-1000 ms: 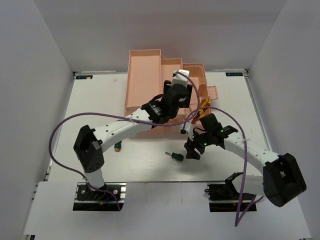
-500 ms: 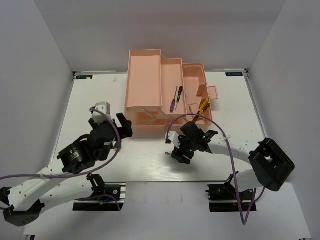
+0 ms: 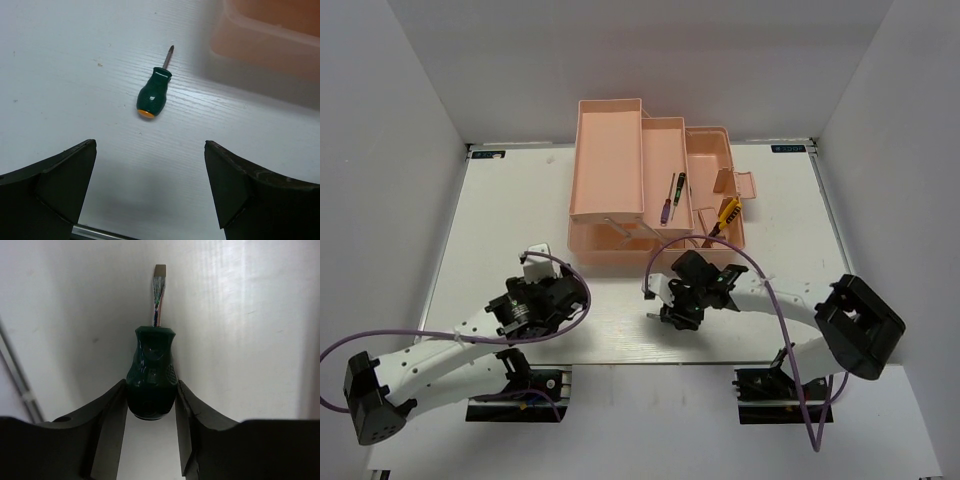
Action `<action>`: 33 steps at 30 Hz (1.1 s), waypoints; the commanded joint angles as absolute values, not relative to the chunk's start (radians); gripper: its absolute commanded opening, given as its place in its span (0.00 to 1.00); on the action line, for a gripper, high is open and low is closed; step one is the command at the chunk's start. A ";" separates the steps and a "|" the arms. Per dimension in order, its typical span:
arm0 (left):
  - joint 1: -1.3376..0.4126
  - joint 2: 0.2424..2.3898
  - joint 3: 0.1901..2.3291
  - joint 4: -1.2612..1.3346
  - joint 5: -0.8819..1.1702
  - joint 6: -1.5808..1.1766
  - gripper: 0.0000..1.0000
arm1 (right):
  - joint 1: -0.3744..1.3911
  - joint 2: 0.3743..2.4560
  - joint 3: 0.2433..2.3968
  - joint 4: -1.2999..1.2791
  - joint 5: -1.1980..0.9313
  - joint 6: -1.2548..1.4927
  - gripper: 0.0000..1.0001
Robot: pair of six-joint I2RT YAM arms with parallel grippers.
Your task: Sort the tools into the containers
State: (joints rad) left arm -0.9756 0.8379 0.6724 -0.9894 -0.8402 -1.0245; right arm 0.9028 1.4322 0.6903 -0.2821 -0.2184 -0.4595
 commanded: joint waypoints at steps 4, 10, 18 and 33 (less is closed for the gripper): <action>-0.959 0.864 0.611 -0.919 -0.871 -1.108 1.00 | 0.905 1.293 0.863 -0.608 -0.464 -0.597 0.01; -0.940 0.960 0.566 -0.841 -0.861 -1.108 1.00 | 0.903 1.275 1.214 -0.903 -0.561 -0.644 0.00; -0.922 1.006 0.515 -0.743 -0.839 -1.108 1.00 | 0.893 1.402 1.532 -0.766 -0.432 -0.413 0.00; -0.904 1.035 0.537 -0.654 -0.848 -0.956 0.96 | 0.842 1.828 1.928 -0.419 0.052 -0.258 0.07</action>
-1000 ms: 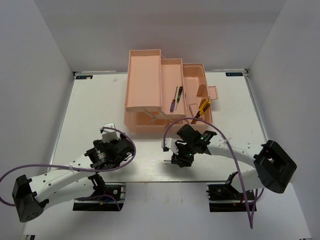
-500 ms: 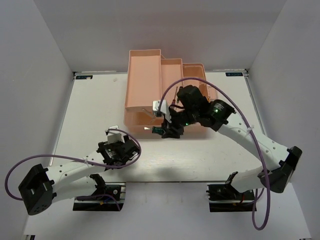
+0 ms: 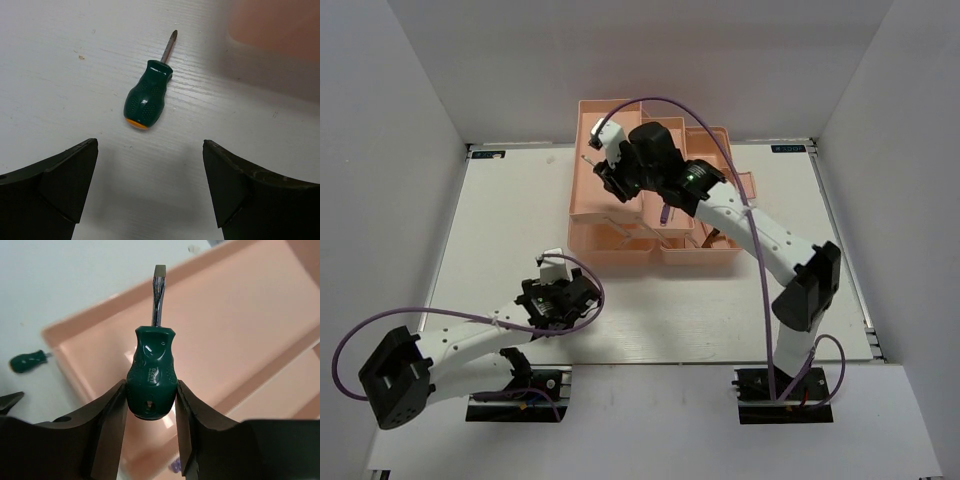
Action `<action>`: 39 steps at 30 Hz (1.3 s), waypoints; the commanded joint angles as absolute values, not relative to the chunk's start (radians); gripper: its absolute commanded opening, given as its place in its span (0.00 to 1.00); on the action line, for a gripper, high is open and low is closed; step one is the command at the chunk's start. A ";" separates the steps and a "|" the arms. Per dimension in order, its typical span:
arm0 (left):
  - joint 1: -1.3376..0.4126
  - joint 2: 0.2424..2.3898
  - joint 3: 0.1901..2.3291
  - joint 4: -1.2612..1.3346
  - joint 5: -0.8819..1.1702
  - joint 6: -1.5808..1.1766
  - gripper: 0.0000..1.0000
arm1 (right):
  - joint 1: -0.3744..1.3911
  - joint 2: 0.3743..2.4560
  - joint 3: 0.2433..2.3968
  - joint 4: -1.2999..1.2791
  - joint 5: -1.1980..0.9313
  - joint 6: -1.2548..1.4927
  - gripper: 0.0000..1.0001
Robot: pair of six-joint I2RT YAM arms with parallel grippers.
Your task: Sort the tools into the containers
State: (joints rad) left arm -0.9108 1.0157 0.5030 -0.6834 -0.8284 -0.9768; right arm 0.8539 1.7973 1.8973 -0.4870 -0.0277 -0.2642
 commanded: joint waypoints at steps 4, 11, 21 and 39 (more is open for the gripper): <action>-0.885 1.092 0.546 -0.643 -0.839 -0.946 0.94 | 0.816 1.850 1.911 -0.416 0.051 -0.253 0.37; -0.828 1.135 0.566 -0.618 -0.809 -0.911 0.94 | 0.769 1.784 1.881 -0.437 -0.026 -0.207 0.70; -0.717 1.135 0.546 -0.503 -0.700 -0.785 0.85 | 0.621 1.516 1.674 -0.525 -0.196 -0.098 0.83; -0.575 1.189 0.537 -0.466 -0.569 -0.744 0.77 | 0.381 1.230 1.376 -0.541 -0.376 -0.017 0.83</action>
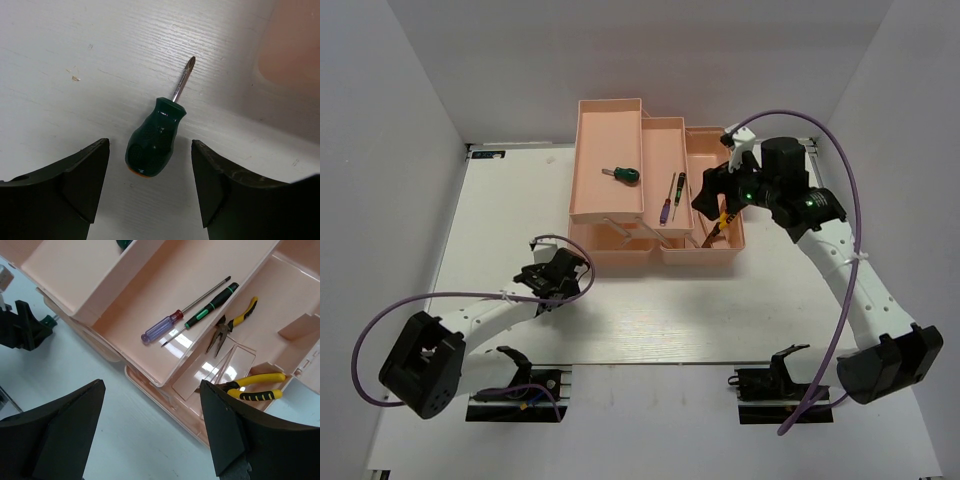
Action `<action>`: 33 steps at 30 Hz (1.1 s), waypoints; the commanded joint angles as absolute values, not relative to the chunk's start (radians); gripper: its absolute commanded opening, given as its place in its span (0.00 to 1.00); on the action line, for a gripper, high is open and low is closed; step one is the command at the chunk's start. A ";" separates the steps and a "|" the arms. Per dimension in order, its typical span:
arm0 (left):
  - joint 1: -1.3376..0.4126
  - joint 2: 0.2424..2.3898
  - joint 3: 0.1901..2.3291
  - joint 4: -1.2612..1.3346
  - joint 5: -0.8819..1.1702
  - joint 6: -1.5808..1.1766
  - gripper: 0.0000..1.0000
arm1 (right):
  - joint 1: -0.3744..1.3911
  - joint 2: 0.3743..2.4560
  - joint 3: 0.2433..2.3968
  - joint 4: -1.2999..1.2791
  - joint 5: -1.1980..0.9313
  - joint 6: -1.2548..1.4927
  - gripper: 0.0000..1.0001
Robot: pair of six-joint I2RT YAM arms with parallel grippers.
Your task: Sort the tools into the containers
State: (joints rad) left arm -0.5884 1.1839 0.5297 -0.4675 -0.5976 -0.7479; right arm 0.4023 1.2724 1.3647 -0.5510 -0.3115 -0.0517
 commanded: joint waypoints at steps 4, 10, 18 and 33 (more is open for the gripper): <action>-0.566 1.251 0.558 -0.475 -0.560 -0.744 0.77 | 0.353 1.232 1.387 -0.538 -0.413 0.023 0.83; -0.548 1.318 0.594 -0.486 -0.560 -0.744 0.73 | 0.324 1.220 1.384 -0.535 -0.457 0.046 0.83; -0.548 1.308 0.594 -0.495 -0.542 -0.733 0.26 | 0.290 1.183 1.338 -0.532 -0.494 0.051 0.83; -0.569 0.724 0.620 -0.736 -0.561 -0.827 0.00 | 0.241 1.161 1.166 -0.488 -0.555 0.006 0.33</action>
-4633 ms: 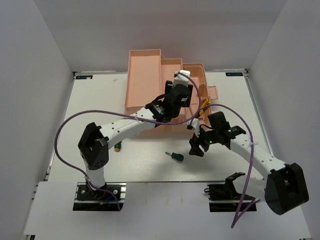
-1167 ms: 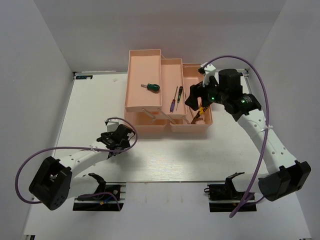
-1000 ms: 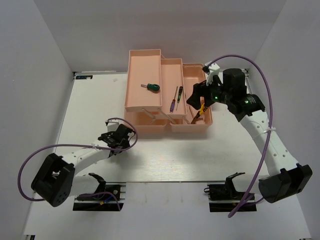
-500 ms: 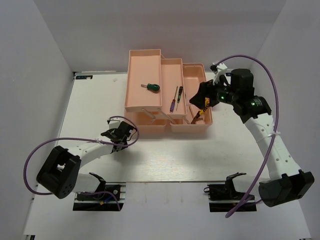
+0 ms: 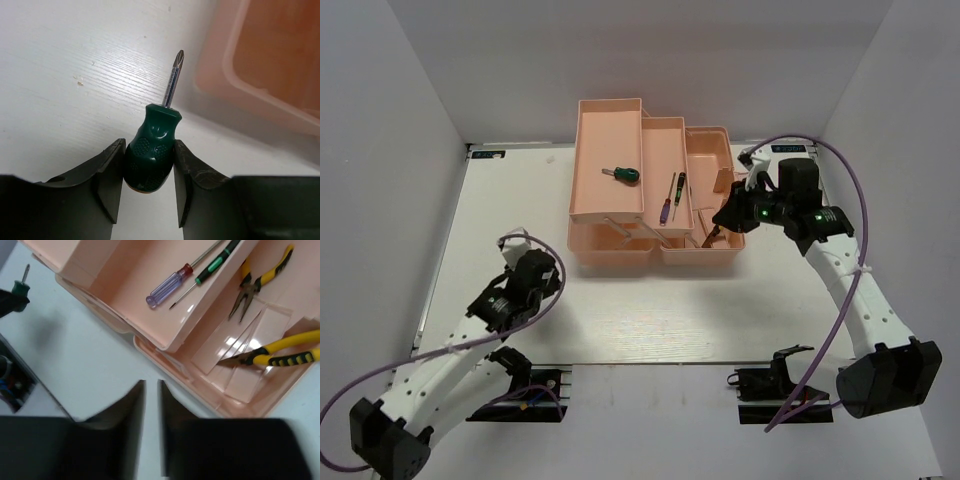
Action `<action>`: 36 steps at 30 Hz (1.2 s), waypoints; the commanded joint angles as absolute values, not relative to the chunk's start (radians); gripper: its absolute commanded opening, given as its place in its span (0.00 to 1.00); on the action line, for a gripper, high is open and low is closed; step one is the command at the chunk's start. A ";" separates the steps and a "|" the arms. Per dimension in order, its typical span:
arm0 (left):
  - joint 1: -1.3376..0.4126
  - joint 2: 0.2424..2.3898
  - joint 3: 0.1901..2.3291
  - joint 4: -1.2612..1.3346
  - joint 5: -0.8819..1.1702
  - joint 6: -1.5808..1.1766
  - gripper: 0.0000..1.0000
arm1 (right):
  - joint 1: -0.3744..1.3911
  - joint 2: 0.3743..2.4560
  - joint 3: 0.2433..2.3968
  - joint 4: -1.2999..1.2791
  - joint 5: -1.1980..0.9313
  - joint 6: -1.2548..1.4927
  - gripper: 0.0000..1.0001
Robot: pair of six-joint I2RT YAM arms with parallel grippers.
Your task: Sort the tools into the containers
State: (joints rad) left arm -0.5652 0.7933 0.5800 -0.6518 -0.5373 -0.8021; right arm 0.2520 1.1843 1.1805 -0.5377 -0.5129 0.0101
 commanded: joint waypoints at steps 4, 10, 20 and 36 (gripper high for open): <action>-0.569 0.635 0.684 -0.700 -0.552 -0.792 0.00 | 0.233 1.167 1.140 -0.480 -0.569 0.005 0.00; -0.569 0.668 0.811 -0.453 -0.407 -0.586 0.00 | 0.235 1.204 1.106 -0.599 -0.756 -0.292 0.06; -0.569 1.066 1.133 -0.217 -0.302 -0.468 0.00 | 0.290 1.204 0.974 -0.747 -0.896 -0.693 0.58; -0.551 1.424 1.427 -0.267 -0.344 -0.377 0.70 | 0.514 1.285 1.015 -0.603 -0.720 -0.753 0.73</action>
State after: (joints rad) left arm -0.5575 1.4906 1.3674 -0.2653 -0.3176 -0.4160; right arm 0.4641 1.2438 0.9627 -0.6823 -0.7605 -0.7143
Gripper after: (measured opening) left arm 0.693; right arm 0.725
